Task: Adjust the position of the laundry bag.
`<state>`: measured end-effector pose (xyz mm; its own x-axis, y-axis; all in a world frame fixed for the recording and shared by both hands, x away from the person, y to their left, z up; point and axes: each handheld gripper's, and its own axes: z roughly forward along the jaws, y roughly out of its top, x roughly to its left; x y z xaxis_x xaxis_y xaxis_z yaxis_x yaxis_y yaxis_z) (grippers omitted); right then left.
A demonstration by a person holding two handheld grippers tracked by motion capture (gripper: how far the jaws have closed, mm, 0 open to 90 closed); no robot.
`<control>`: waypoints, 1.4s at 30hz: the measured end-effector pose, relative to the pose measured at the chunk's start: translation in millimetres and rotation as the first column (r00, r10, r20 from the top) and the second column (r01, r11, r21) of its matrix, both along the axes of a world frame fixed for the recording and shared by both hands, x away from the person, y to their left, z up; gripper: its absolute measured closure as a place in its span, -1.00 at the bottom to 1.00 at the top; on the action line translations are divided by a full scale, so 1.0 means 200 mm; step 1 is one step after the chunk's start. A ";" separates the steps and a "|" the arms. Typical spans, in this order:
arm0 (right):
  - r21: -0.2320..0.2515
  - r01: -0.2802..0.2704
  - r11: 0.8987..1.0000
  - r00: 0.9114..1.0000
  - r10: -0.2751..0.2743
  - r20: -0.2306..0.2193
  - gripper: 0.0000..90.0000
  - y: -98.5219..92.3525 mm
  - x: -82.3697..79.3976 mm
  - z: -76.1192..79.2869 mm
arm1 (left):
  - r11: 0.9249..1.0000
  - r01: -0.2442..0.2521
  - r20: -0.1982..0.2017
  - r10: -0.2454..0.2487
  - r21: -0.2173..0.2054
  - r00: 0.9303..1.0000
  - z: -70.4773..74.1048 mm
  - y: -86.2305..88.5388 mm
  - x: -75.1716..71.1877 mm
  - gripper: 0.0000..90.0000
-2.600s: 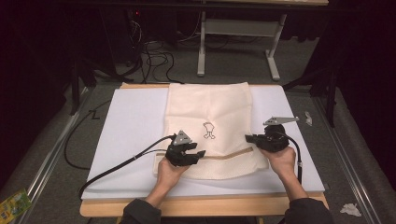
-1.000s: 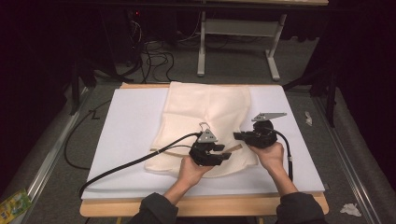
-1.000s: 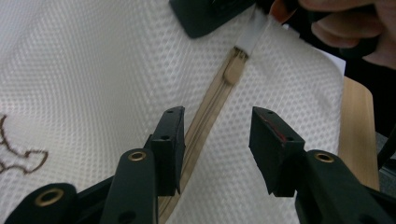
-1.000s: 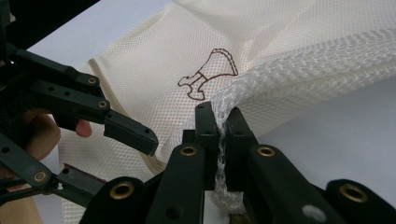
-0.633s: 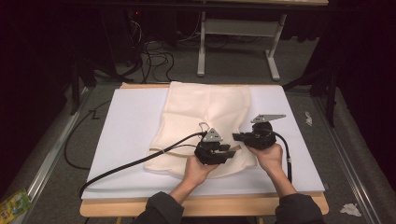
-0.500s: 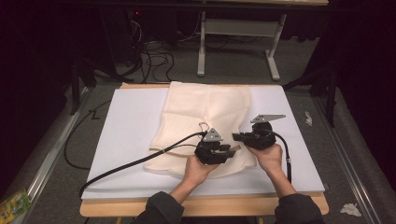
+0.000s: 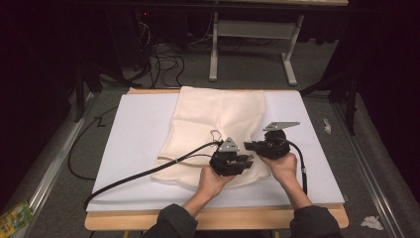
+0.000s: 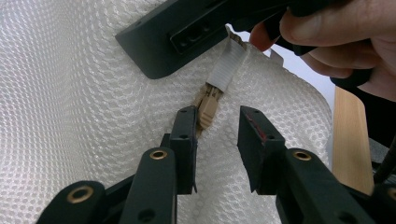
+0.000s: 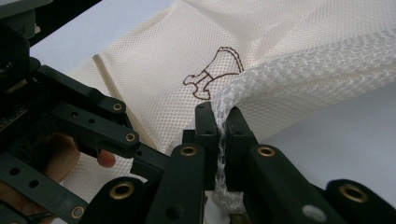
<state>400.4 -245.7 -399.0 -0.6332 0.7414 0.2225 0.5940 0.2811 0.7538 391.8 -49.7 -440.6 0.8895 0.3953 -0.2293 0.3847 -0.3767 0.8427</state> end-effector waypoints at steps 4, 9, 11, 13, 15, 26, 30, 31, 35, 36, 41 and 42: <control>-0.002 -0.004 1.000 1.000 0.004 0.002 0.96 0.01 0.00 0.00 | 1.000 -0.006 0.002 0.006 -0.006 1.000 0.00 0.00 0.00 0.61; -0.002 -0.007 1.000 1.000 0.007 0.000 0.96 0.01 0.00 0.00 | 1.000 -0.009 0.005 0.009 -0.006 1.000 0.01 0.00 0.00 0.72; -0.005 -0.010 1.000 1.000 0.010 -0.002 0.96 0.01 0.00 0.00 | 1.000 -0.009 0.012 0.009 0.002 1.000 0.00 0.00 0.00 0.81; -0.006 -0.010 1.000 1.000 0.010 -0.002 0.96 0.02 0.00 0.00 | 1.000 -0.007 0.010 0.007 0.001 1.000 -0.01 0.00 0.00 0.84; -0.011 -0.014 1.000 1.000 0.014 0.003 0.96 0.01 0.00 0.00 | 1.000 -0.001 0.009 0.001 -0.005 1.000 -0.01 0.00 0.00 0.91; -0.021 -0.012 1.000 1.000 0.012 0.011 0.96 0.00 -0.01 -0.01 | 1.000 0.005 0.037 -0.005 0.014 0.999 0.01 0.03 -0.02 0.93; -0.021 -0.013 1.000 1.000 0.013 0.008 0.96 0.00 -0.01 -0.01 | 1.000 0.002 0.038 -0.003 0.016 0.999 0.01 0.05 -0.03 0.93; -0.019 -0.010 1.000 1.000 0.010 0.005 0.96 0.00 -0.01 -0.01 | 1.000 0.001 0.040 -0.002 0.018 0.999 0.01 0.05 -0.03 0.93; -0.023 -0.014 1.000 1.000 0.014 0.007 0.96 0.00 -0.02 -0.02 | 1.000 0.001 0.045 -0.002 0.022 0.999 0.02 0.07 -0.04 0.93; -0.025 -0.015 1.000 1.000 0.015 0.007 0.96 0.00 -0.01 -0.02 | 1.000 0.001 0.042 -0.002 0.022 0.999 0.02 0.07 -0.03 0.93; -0.036 -0.010 0.999 1.000 0.010 0.000 0.96 -0.01 -0.01 -0.02 | 1.000 0.001 0.041 -0.002 0.026 0.999 0.03 0.08 -0.03 0.93; -0.037 -0.010 0.999 1.000 0.010 -0.002 0.96 -0.01 -0.01 -0.02 | 1.000 0.001 0.041 -0.002 0.026 0.999 0.03 0.08 -0.03 0.93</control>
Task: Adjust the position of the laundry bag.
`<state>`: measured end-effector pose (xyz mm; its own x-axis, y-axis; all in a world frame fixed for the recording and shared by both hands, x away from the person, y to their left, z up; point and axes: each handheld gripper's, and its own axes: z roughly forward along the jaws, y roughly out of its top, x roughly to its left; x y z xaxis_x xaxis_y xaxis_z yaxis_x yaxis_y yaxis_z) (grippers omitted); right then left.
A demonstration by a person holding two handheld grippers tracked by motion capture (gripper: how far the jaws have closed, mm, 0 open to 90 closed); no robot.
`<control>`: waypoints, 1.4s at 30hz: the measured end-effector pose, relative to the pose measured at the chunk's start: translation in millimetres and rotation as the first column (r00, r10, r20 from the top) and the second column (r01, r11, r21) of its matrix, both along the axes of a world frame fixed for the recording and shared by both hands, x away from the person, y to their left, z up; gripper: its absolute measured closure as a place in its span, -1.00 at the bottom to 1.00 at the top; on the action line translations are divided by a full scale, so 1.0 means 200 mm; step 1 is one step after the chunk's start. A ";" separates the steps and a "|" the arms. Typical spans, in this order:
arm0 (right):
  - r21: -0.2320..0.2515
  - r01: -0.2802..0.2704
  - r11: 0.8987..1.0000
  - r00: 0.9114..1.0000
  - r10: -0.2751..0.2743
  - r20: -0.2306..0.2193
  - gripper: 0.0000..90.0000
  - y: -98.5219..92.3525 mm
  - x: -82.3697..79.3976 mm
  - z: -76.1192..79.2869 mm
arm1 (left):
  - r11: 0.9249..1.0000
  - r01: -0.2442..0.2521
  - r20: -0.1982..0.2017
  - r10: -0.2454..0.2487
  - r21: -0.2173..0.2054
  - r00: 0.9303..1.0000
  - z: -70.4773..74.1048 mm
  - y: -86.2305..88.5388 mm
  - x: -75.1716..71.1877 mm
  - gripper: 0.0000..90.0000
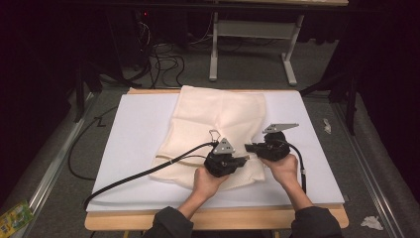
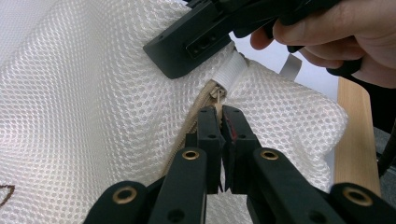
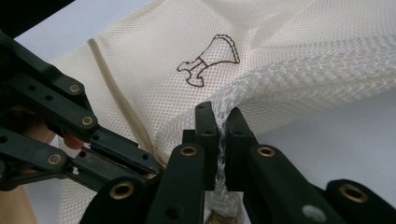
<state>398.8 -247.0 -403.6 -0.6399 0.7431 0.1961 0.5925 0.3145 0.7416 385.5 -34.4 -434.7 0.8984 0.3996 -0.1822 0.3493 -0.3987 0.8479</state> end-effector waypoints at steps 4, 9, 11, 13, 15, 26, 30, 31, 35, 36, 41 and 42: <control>-0.007 -0.003 1.000 1.000 0.003 0.006 0.96 0.00 0.00 0.00 | 1.000 0.001 0.002 -0.001 0.007 1.000 0.01 0.01 0.00 0.93; -0.011 -0.001 1.000 1.000 0.001 0.004 0.96 0.00 0.00 0.00 | 1.000 -0.001 0.003 0.000 0.005 1.000 0.01 0.01 0.00 0.94; -0.015 -0.002 1.000 1.000 0.002 0.004 0.96 -0.01 -0.01 0.00 | 1.000 -0.010 -0.001 0.010 0.008 1.000 0.01 0.02 0.01 0.94; -0.013 0.002 1.000 1.000 -0.002 0.006 0.96 -0.01 -0.01 0.00 | 1.000 -0.012 -0.002 0.012 0.012 1.000 0.02 0.03 0.01 0.94; -0.014 0.003 1.000 1.000 -0.003 0.006 0.96 -0.02 -0.01 0.00 | 1.000 -0.014 0.000 0.014 0.013 1.000 0.02 0.03 0.01 0.94; -0.009 0.001 1.000 1.000 0.000 0.005 0.96 -0.02 -0.01 -0.01 | 1.000 -0.015 -0.008 0.015 0.008 1.000 0.01 0.05 0.01 0.94; -0.011 -0.001 1.000 1.000 0.001 0.007 0.96 -0.02 -0.01 0.00 | 1.000 -0.016 -0.001 0.016 0.009 1.000 0.01 0.05 0.01 0.94; -0.012 -0.002 1.000 1.000 0.002 0.005 0.96 -0.02 -0.01 0.00 | 1.000 -0.017 0.001 0.017 0.009 1.000 0.01 0.05 0.01 0.94; -0.018 -0.004 1.000 1.000 0.004 0.009 0.96 -0.02 -0.01 -0.01 | 1.000 -0.018 -0.006 0.018 0.008 1.000 0.01 0.06 0.01 0.94; -0.018 -0.004 1.000 1.000 0.004 0.008 0.96 -0.02 -0.01 -0.01 | 1.000 -0.019 -0.005 0.019 0.010 1.000 0.01 0.06 0.01 0.94; -0.017 -0.007 1.000 1.000 0.007 0.005 0.96 -0.02 -0.01 -0.01 | 1.000 -0.021 0.000 0.021 0.012 1.000 0.01 0.06 0.01 0.94; -0.017 -0.007 1.000 1.000 0.007 0.005 0.96 -0.02 -0.01 -0.01 | 1.000 -0.020 -0.003 0.020 0.008 1.000 0.01 0.07 0.01 0.94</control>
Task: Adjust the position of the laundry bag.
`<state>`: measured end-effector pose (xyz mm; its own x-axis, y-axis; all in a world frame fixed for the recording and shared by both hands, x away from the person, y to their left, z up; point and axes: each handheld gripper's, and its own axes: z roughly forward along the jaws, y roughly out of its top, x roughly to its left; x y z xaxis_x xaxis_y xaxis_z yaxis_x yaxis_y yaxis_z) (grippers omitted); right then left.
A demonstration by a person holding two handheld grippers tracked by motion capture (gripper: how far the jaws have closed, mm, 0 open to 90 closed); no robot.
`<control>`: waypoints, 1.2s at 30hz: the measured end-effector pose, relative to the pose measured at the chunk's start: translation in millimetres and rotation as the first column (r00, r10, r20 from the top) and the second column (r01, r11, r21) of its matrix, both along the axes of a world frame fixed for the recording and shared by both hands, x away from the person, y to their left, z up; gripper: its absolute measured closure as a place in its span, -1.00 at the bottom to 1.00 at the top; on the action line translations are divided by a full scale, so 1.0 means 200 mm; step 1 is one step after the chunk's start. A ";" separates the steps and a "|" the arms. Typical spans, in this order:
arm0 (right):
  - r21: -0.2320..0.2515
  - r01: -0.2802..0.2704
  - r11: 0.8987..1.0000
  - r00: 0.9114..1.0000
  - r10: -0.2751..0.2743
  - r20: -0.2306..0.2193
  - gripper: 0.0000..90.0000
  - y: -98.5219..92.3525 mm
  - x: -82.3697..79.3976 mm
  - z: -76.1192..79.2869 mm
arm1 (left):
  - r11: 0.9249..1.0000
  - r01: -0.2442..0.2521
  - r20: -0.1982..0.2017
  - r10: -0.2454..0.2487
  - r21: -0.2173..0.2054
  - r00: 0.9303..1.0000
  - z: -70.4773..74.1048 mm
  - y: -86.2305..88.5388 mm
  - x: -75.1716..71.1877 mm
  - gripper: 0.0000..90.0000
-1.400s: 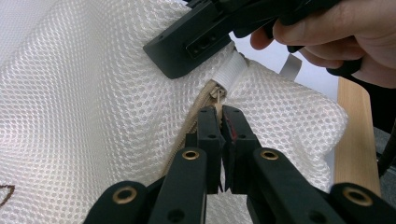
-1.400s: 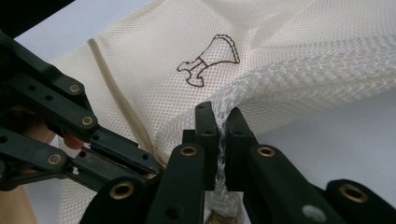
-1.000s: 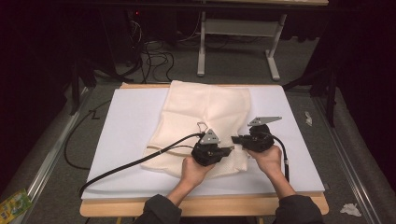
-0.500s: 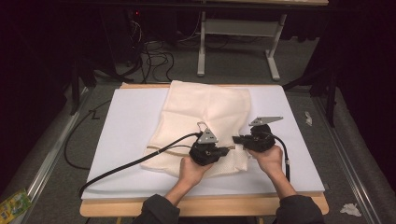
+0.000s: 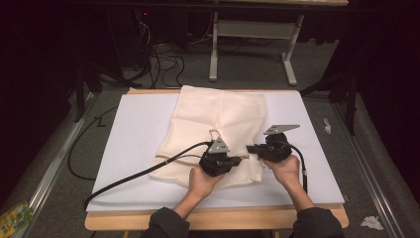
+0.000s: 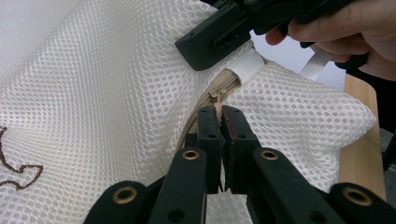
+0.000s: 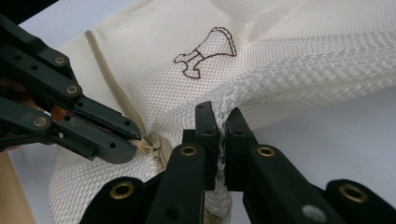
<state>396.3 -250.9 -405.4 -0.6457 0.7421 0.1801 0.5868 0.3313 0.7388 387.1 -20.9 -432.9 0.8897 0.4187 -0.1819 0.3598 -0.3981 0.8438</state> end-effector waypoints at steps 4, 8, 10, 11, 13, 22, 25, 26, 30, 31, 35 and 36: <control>0.001 -0.005 1.000 1.000 0.005 0.000 0.96 0.00 0.00 0.00 | 1.000 0.002 -0.006 -0.002 -0.003 1.000 -0.01 0.00 0.00 0.94; 0.007 0.001 1.000 1.000 -0.001 0.001 0.96 -0.01 -0.01 0.00 | 1.000 0.000 -0.027 -0.001 -0.013 1.000 -0.01 0.00 0.01 0.94; 0.005 -0.003 1.000 1.000 0.003 0.007 0.96 -0.01 -0.01 0.00 | 1.000 0.000 -0.032 0.000 -0.017 0.999 -0.01 0.00 0.02 0.94; 0.007 0.001 1.000 1.000 -0.001 0.003 0.96 -0.01 -0.01 -0.01 | 1.000 -0.001 -0.034 0.000 -0.016 0.999 -0.01 0.00 0.02 0.94; 0.007 0.003 1.000 1.000 -0.003 0.002 0.96 -0.02 -0.02 -0.01 | 1.000 -0.001 -0.033 0.001 -0.016 0.999 -0.01 0.00 0.02 0.94; 0.018 0.001 1.000 1.000 -0.001 0.005 0.96 -0.02 -0.02 0.00 | 1.000 -0.012 -0.031 0.012 -0.003 0.999 -0.01 0.03 0.02 0.94; 0.020 -0.002 1.000 1.000 0.002 0.007 0.96 -0.02 -0.02 0.00 | 1.000 -0.008 -0.034 0.008 -0.006 0.999 -0.02 0.04 0.02 0.94; 0.020 -0.002 1.000 1.000 0.002 0.007 0.96 -0.02 -0.02 0.00 | 1.000 -0.008 -0.034 0.008 -0.006 0.999 -0.02 0.04 0.02 0.94; 0.017 -0.004 1.000 1.000 0.004 0.007 0.96 -0.02 -0.03 0.00 | 1.000 -0.005 -0.040 0.005 -0.006 0.999 -0.02 0.04 0.02 0.94; 0.015 -0.006 1.000 1.000 0.006 0.007 0.96 -0.03 -0.03 0.00 | 1.000 -0.005 -0.040 0.005 -0.007 0.999 -0.02 0.04 0.02 0.94; 0.018 -0.008 1.000 1.000 0.008 0.011 0.97 -0.03 -0.03 -0.01 | 1.000 -0.002 -0.040 0.001 -0.008 0.999 -0.02 0.04 0.02 0.94; 0.018 -0.008 1.000 1.000 0.008 0.011 0.97 -0.03 -0.03 -0.01 | 1.000 -0.002 -0.040 0.001 -0.008 0.999 -0.02 0.04 0.02 0.94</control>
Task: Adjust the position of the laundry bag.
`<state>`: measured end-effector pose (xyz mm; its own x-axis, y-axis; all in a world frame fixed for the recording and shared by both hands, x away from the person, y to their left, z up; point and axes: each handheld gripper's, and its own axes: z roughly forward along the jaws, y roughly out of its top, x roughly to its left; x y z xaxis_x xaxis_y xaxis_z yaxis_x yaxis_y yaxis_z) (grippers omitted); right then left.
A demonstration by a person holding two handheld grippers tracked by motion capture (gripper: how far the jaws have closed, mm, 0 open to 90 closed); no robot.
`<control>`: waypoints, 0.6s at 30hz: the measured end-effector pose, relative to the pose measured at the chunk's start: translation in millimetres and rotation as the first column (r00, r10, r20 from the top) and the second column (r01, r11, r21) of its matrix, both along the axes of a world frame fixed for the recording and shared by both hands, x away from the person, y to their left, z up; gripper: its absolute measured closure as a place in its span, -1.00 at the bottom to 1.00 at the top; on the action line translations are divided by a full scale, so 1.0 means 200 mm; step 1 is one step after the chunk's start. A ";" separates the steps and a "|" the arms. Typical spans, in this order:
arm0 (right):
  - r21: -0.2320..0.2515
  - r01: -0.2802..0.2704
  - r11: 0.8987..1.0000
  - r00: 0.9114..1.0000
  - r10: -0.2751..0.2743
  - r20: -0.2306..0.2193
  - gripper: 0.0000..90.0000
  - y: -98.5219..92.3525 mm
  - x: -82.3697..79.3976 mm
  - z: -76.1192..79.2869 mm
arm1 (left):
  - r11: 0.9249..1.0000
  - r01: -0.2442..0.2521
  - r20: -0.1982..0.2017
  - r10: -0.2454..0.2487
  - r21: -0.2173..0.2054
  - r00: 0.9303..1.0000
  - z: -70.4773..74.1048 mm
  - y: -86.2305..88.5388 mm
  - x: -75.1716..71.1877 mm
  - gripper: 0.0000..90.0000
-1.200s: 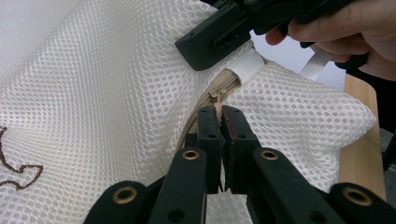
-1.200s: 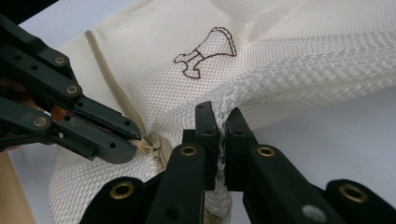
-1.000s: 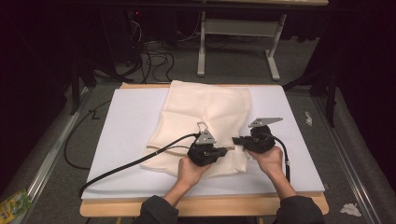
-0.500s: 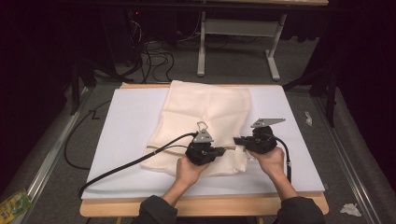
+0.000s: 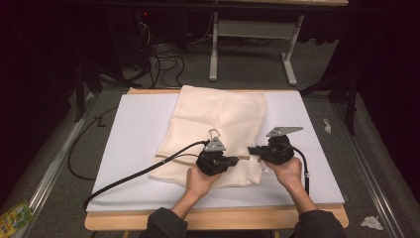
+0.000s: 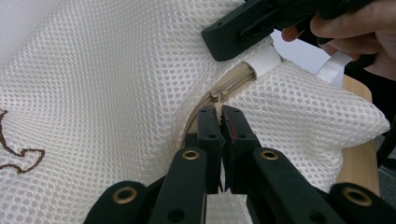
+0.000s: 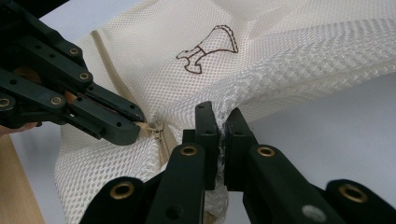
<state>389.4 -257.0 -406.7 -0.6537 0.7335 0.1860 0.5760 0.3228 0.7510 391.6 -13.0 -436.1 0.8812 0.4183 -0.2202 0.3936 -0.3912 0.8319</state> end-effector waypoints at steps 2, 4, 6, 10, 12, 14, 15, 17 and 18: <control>-0.005 0.003 1.000 1.000 -0.003 0.024 0.97 -0.01 -0.02 0.00 | 1.000 -0.002 -0.001 0.002 0.002 1.000 -0.01 0.01 0.00 0.94; 0.014 0.005 1.000 1.000 -0.005 0.019 0.97 -0.03 -0.02 0.00 | 1.000 -0.003 -0.006 0.003 0.003 1.000 -0.01 0.02 0.00 0.94; 0.020 0.011 1.000 1.000 -0.011 0.018 0.97 -0.04 -0.02 0.00 | 1.000 -0.003 -0.002 0.003 0.009 1.000 -0.01 0.02 0.00 0.94; 0.022 0.016 1.000 1.000 -0.016 0.014 0.97 -0.04 -0.02 0.00 | 1.000 -0.006 0.005 0.006 0.011 1.000 -0.01 0.02 -0.01 0.94; 0.020 0.016 1.000 1.000 -0.016 0.012 0.97 -0.04 -0.02 0.00 | 1.000 -0.008 0.007 0.007 0.012 1.000 0.00 0.02 -0.01 0.94; 0.019 0.014 1.000 1.000 -0.014 0.015 0.97 -0.04 -0.02 0.00 | 1.000 -0.008 0.006 0.008 0.011 1.000 0.00 0.02 -0.01 0.94; 0.019 0.011 1.000 1.000 -0.012 0.022 0.97 -0.04 -0.02 0.00 | 1.000 -0.008 0.005 0.008 0.012 1.000 0.00 0.03 -0.01 0.94; 0.017 0.011 1.000 1.000 -0.011 0.024 0.97 -0.04 -0.03 0.00 | 1.000 -0.007 0.005 0.007 0.013 1.000 0.00 0.03 -0.01 0.94; 0.015 0.008 1.000 1.000 -0.009 0.026 0.97 -0.04 -0.03 0.00 | 1.000 -0.008 0.005 0.008 0.015 1.000 0.00 0.03 -0.01 0.94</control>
<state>383.5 -265.5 -407.2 -0.6520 0.7365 0.1798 0.5592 0.3070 0.7701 390.5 -7.2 -436.4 0.8788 0.4287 -0.2095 0.3928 -0.4006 0.8278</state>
